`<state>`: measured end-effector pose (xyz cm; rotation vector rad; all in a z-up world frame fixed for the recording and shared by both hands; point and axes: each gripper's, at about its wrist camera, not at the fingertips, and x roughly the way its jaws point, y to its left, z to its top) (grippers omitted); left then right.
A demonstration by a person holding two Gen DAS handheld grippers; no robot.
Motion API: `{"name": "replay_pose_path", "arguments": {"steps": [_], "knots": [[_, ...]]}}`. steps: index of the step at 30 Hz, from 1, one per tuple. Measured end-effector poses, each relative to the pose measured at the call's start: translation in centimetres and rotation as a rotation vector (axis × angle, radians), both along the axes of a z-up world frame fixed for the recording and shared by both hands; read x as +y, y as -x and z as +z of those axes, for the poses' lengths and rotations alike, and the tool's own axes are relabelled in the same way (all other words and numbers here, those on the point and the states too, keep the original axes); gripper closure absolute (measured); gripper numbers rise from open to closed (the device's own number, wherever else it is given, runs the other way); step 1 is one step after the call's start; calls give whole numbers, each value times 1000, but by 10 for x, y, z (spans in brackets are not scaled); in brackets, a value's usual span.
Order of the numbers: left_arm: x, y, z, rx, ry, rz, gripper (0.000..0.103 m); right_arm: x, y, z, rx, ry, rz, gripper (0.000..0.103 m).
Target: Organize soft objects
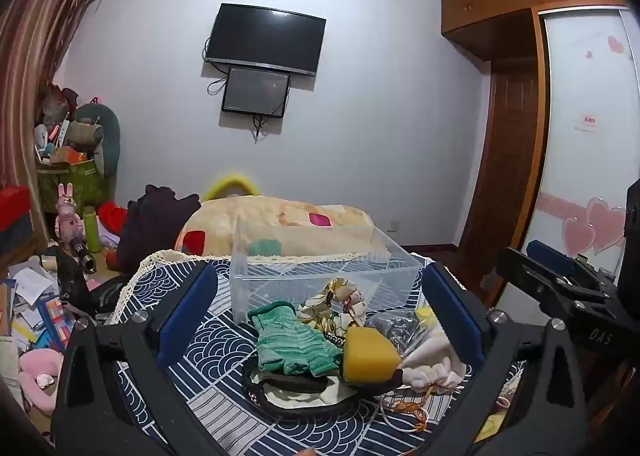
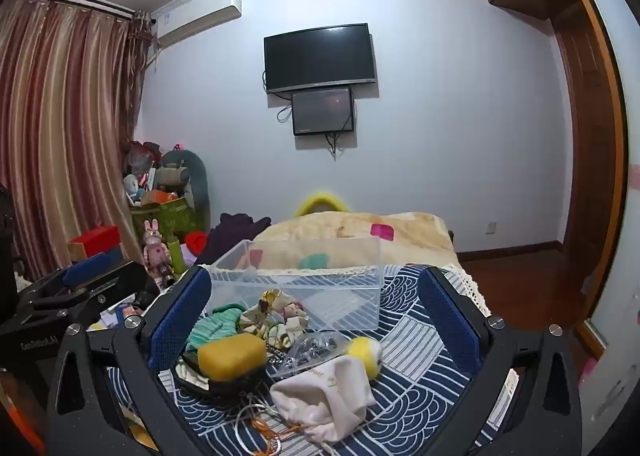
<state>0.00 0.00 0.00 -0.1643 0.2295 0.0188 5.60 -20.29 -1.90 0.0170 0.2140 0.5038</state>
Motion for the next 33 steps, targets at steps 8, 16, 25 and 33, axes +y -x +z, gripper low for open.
{"name": "replay_pose_path", "arguments": {"steps": [8, 16, 25, 33], "knots": [[-7, 0, -2, -20, -20, -4, 0, 4, 3, 0, -13, 16, -4, 0], [-8, 2, 0, -3, -28, -19, 0, 0, 1, -2, -14, 13, -6, 0], [-5, 1, 1, 2, -15, -12, 0, 0, 2, -3, -19, 16, -4, 0], [-4, -1, 1, 1, -17, -6, 0, -1, 3, -2, -20, 10, -9, 0]]}}
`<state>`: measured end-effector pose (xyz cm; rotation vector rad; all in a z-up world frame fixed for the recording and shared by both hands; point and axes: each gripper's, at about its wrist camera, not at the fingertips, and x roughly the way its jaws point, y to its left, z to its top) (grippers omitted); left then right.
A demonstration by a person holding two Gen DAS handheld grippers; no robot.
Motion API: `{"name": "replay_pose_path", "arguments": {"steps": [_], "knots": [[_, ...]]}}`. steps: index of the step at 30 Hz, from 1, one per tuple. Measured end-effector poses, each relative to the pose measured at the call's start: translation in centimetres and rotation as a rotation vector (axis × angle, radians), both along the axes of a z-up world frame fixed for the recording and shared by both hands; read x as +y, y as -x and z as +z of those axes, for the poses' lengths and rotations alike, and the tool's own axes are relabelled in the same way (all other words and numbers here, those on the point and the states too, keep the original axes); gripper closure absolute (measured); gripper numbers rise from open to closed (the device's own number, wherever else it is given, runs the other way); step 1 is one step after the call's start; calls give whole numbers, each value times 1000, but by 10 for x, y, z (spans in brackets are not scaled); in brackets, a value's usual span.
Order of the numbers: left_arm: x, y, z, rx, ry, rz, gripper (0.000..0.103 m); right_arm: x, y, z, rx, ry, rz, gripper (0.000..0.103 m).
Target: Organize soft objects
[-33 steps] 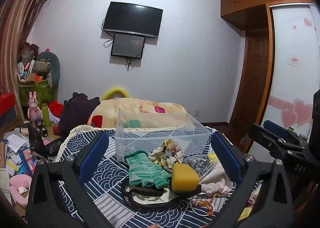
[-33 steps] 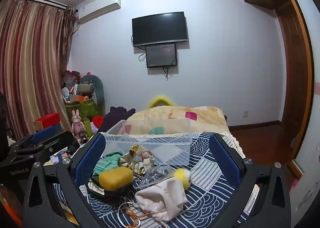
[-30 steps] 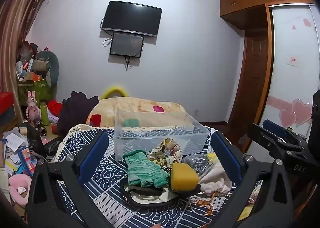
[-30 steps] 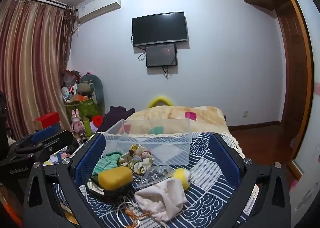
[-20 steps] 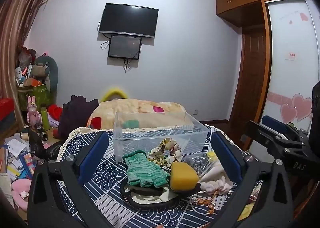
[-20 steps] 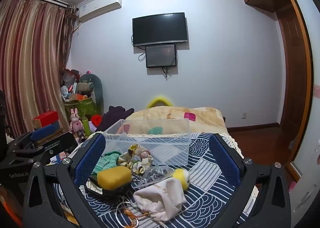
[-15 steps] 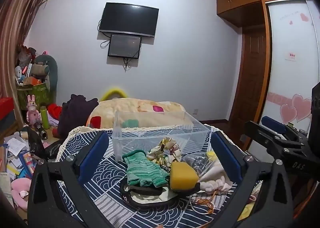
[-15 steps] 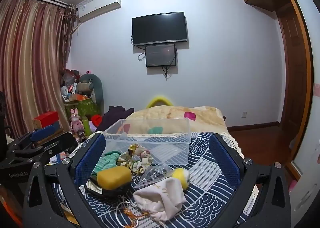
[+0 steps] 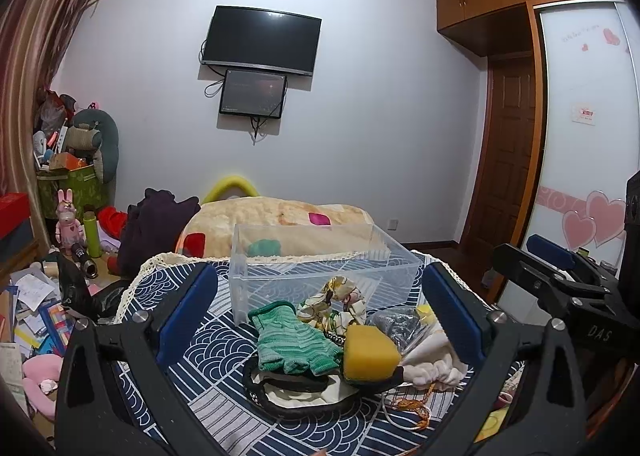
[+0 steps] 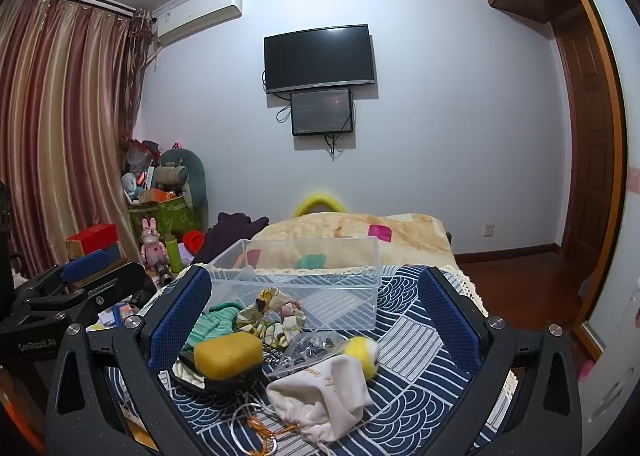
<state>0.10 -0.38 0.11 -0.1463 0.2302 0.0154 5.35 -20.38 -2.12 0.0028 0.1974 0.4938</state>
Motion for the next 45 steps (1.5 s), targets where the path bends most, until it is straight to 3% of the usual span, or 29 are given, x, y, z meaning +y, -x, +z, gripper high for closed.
{"name": "replay_pose_path", "arguments": {"steps": [45], "knots": [[-3, 2, 0, -15, -12, 12, 0, -2, 2, 1, -5, -5, 4, 0]]}}
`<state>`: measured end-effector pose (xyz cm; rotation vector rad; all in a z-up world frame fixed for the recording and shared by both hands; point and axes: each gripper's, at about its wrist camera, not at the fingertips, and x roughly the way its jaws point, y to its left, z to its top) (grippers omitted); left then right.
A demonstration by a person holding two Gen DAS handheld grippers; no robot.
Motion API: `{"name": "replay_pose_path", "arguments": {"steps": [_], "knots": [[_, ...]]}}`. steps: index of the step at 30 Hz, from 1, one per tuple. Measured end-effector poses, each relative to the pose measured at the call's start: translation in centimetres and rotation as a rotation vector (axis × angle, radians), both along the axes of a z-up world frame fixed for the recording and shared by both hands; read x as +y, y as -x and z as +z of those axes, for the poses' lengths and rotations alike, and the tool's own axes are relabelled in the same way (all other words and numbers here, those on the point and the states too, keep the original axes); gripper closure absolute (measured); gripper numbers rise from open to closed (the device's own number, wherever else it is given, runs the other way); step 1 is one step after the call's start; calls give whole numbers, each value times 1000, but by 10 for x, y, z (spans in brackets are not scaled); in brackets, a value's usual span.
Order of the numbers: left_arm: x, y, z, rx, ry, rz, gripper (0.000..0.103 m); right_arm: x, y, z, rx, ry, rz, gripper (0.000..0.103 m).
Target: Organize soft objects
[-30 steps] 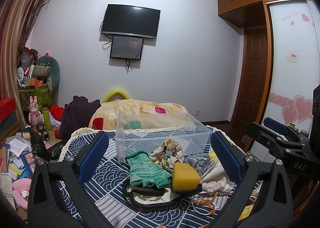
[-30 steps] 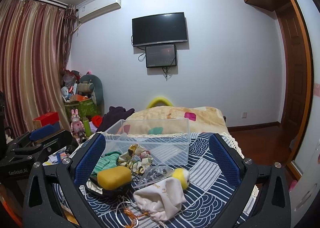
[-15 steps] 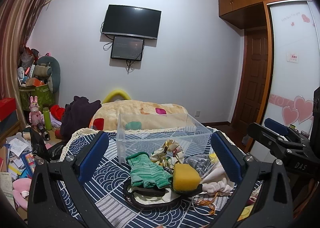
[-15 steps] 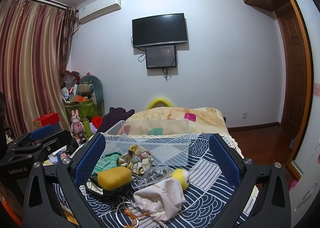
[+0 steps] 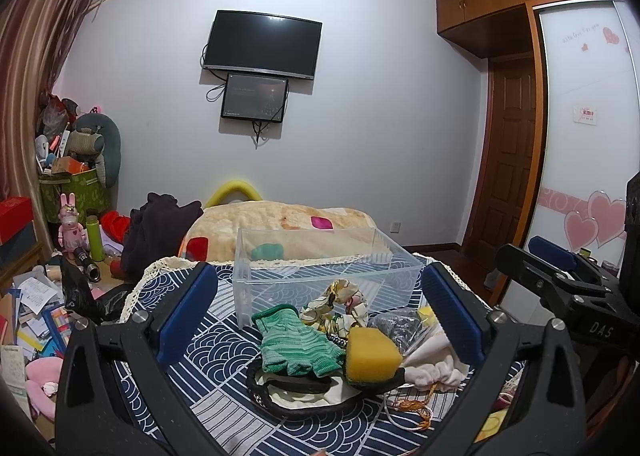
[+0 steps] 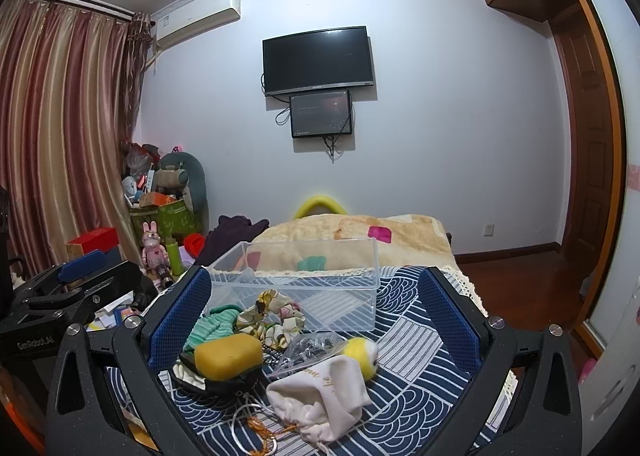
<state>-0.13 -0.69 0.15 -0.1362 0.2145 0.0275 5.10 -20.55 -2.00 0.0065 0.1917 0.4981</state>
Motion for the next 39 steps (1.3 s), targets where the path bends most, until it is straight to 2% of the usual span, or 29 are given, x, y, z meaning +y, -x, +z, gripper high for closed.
{"name": "replay_pose_path", "arguments": {"steps": [18, 21, 23, 26, 32, 37, 39], "knots": [[1, -1, -3, 3, 4, -10, 0, 2, -5, -5, 2, 13, 21, 1], [2, -2, -6, 12, 9, -12, 6, 0, -8, -10, 17, 21, 21, 8], [4, -5, -9, 30, 15, -24, 20, -1, -12, -15, 39, 31, 20, 15], [3, -15, -16, 83, 21, -44, 23, -6, -19, -24, 86, 41, 24, 25], [-7, -31, -34, 160, 30, -95, 26, -11, -35, -46, 200, 51, 51, 37], [-19, -44, -53, 232, 37, -140, 26, -7, -40, -59, 255, 74, 75, 37], [-25, -48, -59, 246, 28, -149, 33, -4, -39, -63, 269, 87, 79, 37]]}}
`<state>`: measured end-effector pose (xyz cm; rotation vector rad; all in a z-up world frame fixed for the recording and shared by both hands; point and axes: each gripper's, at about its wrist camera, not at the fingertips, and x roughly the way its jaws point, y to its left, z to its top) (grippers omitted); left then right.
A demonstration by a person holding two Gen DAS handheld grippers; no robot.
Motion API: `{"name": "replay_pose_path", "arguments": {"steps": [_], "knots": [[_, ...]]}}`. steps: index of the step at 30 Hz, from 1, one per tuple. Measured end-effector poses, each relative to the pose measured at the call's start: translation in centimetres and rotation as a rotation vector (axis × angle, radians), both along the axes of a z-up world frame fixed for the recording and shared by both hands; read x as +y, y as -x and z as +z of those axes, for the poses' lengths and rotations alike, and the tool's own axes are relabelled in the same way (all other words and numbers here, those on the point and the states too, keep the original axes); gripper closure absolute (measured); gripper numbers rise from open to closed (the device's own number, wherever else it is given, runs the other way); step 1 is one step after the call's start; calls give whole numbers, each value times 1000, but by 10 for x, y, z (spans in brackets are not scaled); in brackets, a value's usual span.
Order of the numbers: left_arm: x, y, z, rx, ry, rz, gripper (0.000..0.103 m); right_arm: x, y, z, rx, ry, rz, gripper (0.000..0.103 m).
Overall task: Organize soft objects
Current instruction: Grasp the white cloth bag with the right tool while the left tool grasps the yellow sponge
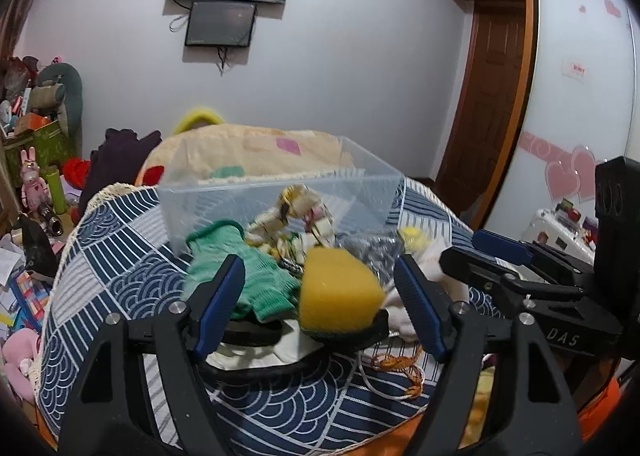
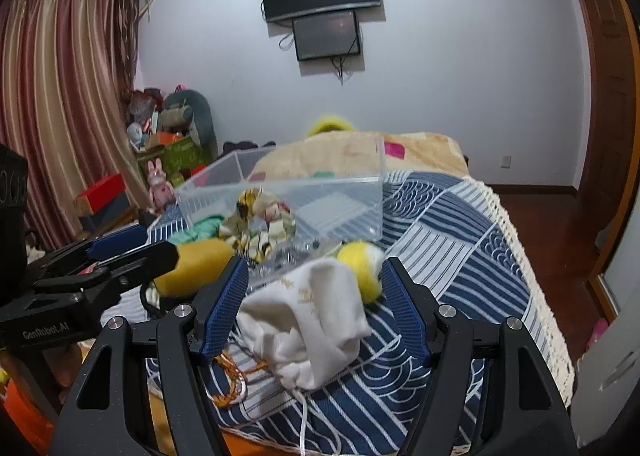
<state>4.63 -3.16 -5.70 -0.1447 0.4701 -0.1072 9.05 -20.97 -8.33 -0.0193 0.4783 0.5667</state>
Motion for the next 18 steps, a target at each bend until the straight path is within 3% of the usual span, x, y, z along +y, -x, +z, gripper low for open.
{"name": "replay_pose_path", "arguments": {"steps": [4, 8, 13, 18], "knots": [[-6, -7, -8, 34, -16, -23, 47, 4, -4, -12, 39, 24, 17, 37], [-5, -11, -13, 61, -5, -45, 65, 9, -8, -20, 75, 55, 40, 54], [-2, -11, -15, 61, 11, -61, 66, 10, -11, -24, 88, 67, 45, 81], [5, -7, -7, 40, 36, -54, 66, 6, -5, -14, 57, 35, 48, 89]]}}
